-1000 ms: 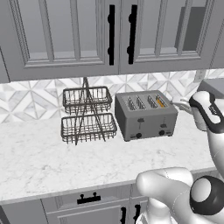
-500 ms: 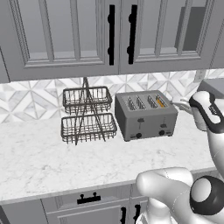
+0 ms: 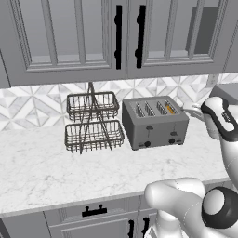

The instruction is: Start the toaster. Once the lever pops up, take the bread to the plate on the dining counter.

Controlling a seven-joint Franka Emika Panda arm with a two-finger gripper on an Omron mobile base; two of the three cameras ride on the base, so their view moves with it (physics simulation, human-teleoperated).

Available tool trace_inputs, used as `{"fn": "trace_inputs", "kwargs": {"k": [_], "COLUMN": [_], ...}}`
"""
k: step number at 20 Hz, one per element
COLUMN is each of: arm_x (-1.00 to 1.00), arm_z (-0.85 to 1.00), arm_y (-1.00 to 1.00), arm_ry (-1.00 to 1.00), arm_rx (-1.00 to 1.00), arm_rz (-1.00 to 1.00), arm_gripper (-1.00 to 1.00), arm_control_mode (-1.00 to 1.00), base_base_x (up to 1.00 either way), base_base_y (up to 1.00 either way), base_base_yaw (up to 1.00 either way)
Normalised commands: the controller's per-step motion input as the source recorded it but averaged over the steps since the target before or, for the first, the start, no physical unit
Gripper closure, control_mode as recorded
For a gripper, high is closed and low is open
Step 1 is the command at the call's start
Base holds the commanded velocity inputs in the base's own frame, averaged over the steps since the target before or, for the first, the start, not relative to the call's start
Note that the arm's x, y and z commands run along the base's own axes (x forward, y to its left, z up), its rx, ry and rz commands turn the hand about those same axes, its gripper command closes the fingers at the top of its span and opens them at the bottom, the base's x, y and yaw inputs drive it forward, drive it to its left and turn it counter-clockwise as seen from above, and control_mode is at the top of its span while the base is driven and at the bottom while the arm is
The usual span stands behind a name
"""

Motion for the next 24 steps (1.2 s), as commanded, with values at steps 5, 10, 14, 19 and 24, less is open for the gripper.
{"fn": "trace_inputs", "kwargs": {"k": [5, 10, 14, 19, 24], "arm_x": [0.0, 0.0, 0.0, 0.0, 0.0], "arm_z": [0.0, 0.0, 0.0, 0.0, 0.0], "arm_y": [0.0, 0.0, 0.0, 0.0, 0.0], "arm_ry": [0.0, 0.0, 0.0, 0.0, 0.0], "arm_rx": [0.0, 0.0, 0.0, 0.0, 0.0], "arm_rz": [0.0, 0.0, 0.0, 0.0, 0.0], "arm_gripper": [-1.0, -1.0, -1.0, -1.0, -1.0], "arm_control_mode": [-1.0, -1.0, -1.0, -1.0, -1.0], "base_base_x": [0.0, 0.0, 0.0, 0.0, 0.0], "base_base_y": [0.0, 0.0, 0.0, 0.0, 0.0], "base_base_yaw": [0.0, 0.0, 0.0, 0.0, 0.0]}}
